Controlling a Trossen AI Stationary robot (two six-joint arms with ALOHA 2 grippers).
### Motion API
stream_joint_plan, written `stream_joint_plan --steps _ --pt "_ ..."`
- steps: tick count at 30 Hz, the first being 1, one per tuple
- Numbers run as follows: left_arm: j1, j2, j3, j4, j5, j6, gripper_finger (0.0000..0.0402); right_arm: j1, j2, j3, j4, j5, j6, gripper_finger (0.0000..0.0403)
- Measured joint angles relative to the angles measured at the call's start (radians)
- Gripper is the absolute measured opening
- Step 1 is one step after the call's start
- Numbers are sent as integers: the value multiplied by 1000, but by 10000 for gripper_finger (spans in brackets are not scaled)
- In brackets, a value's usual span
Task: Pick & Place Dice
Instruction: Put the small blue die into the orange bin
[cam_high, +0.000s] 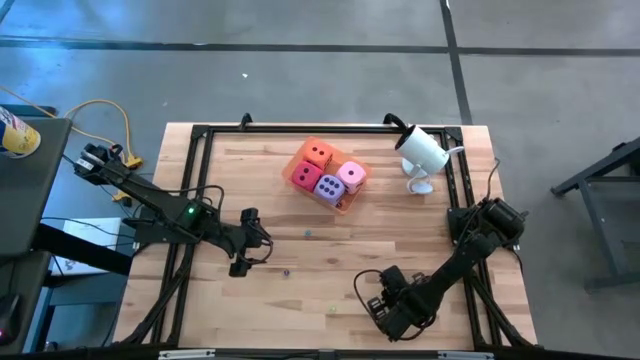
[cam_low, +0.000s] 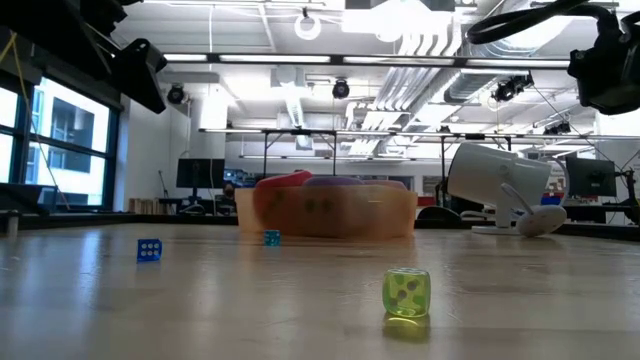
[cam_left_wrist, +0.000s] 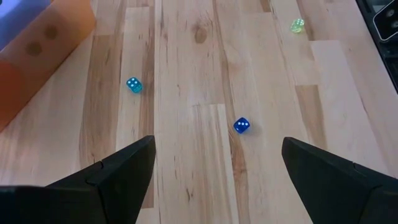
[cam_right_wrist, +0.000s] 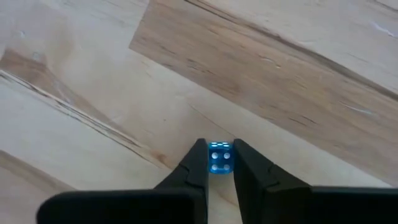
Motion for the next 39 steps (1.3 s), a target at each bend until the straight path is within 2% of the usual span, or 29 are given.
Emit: stream_joint_plan --steps 7,11,16,22,30,33,39 --pt "0 0 0 0 0 25 340 -18 4 21 -32 11 -57 34" --pt "0 0 0 0 0 25 340 -44 6 74 -97 114 -129 31" --pt "0 0 0 11 0 25 340 -122 -6 159 -267 226 -264 31" --pt "0 0 0 29 3 25 340 -283 -54 192 -252 421 -558 31" --pt "0 0 0 1 95 27 340 -586 -85 193 -7 412 -1018 31" --pt "-4 0 0 -10 95 27 340 -689 -85 193 40 366 -1000 31" --pt "-18 0 0 -39 95 27 340 -797 -85 192 -60 316 -903 37"
